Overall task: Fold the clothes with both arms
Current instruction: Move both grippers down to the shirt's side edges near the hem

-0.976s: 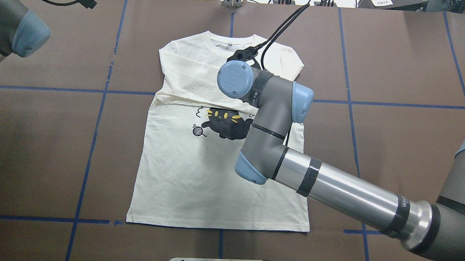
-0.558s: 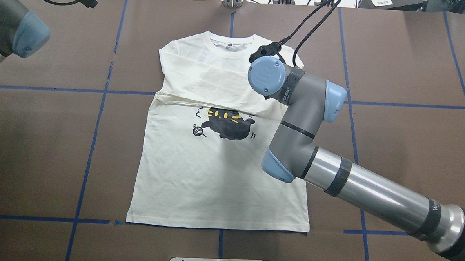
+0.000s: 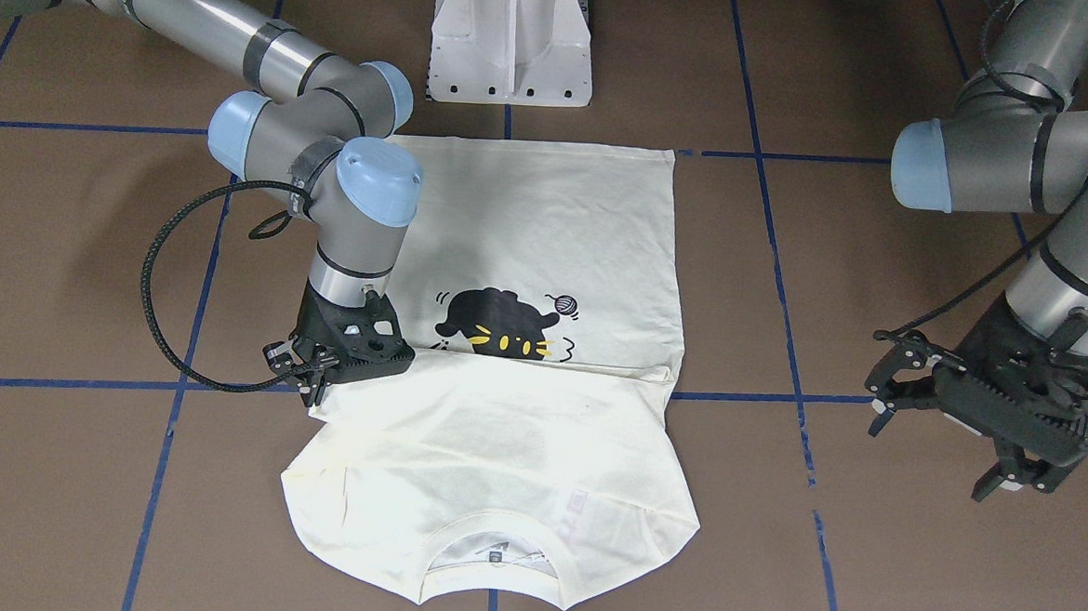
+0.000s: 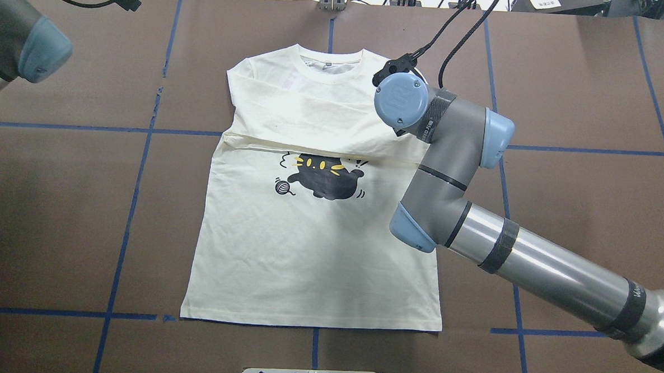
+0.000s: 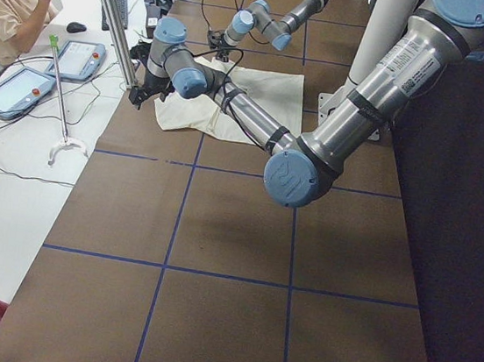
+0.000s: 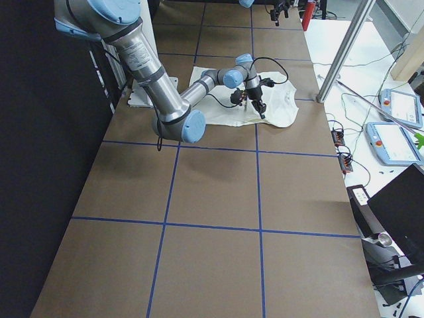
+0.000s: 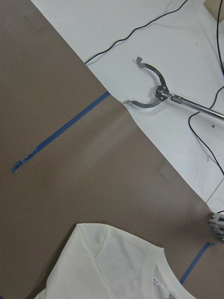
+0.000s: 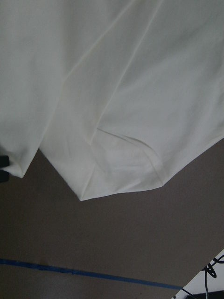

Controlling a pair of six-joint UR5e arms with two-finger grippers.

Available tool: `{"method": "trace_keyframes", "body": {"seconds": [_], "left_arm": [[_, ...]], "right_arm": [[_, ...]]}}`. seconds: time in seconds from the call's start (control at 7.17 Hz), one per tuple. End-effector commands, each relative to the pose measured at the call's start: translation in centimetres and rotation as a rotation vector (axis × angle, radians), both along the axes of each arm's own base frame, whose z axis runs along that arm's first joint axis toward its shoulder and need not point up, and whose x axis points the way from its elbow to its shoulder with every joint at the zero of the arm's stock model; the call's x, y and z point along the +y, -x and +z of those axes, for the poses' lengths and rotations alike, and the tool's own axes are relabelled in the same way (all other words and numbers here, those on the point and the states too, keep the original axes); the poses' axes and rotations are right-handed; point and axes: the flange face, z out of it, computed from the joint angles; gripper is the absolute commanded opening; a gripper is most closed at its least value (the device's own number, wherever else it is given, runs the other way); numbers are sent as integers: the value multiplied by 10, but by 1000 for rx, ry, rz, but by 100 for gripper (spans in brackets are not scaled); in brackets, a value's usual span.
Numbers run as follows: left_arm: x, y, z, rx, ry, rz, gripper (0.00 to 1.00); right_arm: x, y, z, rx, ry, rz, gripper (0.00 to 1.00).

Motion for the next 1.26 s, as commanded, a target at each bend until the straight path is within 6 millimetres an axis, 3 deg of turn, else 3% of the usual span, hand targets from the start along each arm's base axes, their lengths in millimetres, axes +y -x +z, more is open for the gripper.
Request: {"method": "trace_keyframes", "body": {"seconds": [0.0, 0.28, 0.42, 0.56, 0.84, 0.98, 1.12], "left_arm": [[0, 0, -1, 1, -2, 0, 100], [8, 1, -4, 30, 29, -32, 100], [32, 4, 3, 58, 45, -45, 100], [58, 10, 11, 94, 75, -73, 100], [145, -28, 26, 205, 187, -62, 100], [180, -53, 24, 313, 279, -92, 100], [214, -86, 27, 390, 358, -102, 100]], "right_arm": [[-1, -5, -5, -17, -3, 14, 100], [-9, -41, -40, -227, 67, 61, 100], [-6, -61, -59, -372, 173, 50, 100], [15, -84, -64, -439, 194, 74, 100], [85, -125, -56, -630, 320, 175, 100], [121, -137, -45, -709, 398, 226, 100], [153, -135, -32, -791, 446, 249, 100]]}}
